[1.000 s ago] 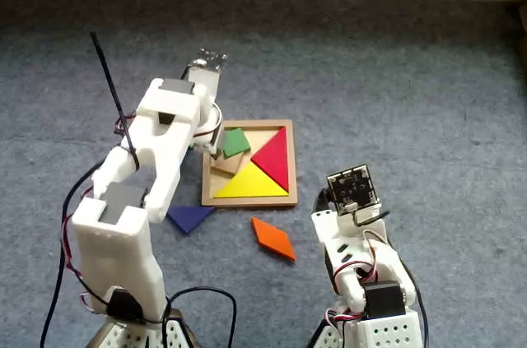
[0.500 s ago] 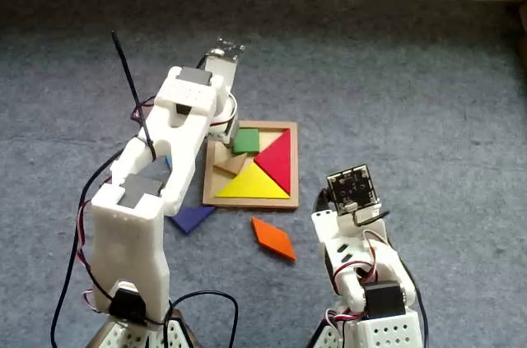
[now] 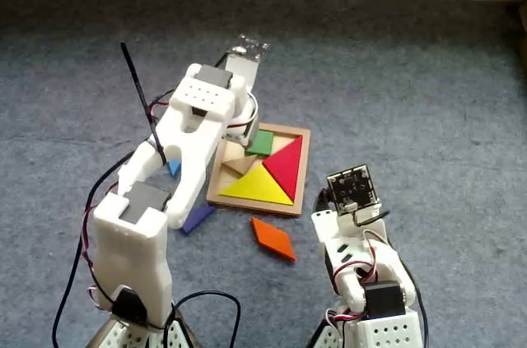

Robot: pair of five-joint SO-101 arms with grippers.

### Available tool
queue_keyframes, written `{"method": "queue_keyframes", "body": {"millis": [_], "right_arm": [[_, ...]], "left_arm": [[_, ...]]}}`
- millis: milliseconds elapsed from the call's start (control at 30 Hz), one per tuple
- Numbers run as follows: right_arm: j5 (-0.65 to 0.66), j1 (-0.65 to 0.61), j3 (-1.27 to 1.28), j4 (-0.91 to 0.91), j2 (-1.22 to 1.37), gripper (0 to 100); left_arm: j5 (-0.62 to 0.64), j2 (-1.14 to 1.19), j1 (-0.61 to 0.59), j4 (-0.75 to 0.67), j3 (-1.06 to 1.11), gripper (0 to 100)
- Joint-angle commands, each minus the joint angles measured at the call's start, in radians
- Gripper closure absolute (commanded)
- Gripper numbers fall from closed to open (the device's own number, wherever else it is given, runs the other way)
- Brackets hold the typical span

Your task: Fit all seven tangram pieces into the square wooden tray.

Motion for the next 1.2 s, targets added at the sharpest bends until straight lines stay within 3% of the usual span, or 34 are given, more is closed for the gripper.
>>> {"method": "queue_keyframes", "body": {"millis": [0,433,767,1033,1167], "right_arm": [[0.014,-0.008,0.007,-0.027,-0.012,96.4],[0.014,-0.008,0.007,-0.027,-0.012,96.4],[0.014,-0.008,0.007,-0.027,-0.012,96.4],[0.014,-0.008,0.007,-0.027,-0.012,96.4],[0.014,-0.008,0.007,-0.028,-0.012,96.4]], "left_arm": [[-0.012,-0.064,-0.001,0.009,0.016,82],[-0.068,-0.068,-0.094,-0.046,0.143,82],[-0.069,-0.076,-0.079,0.017,0.183,82],[-0.069,-0.280,-0.076,0.025,0.328,82],[-0.069,-0.369,-0.076,-0.057,0.420,82]]}}
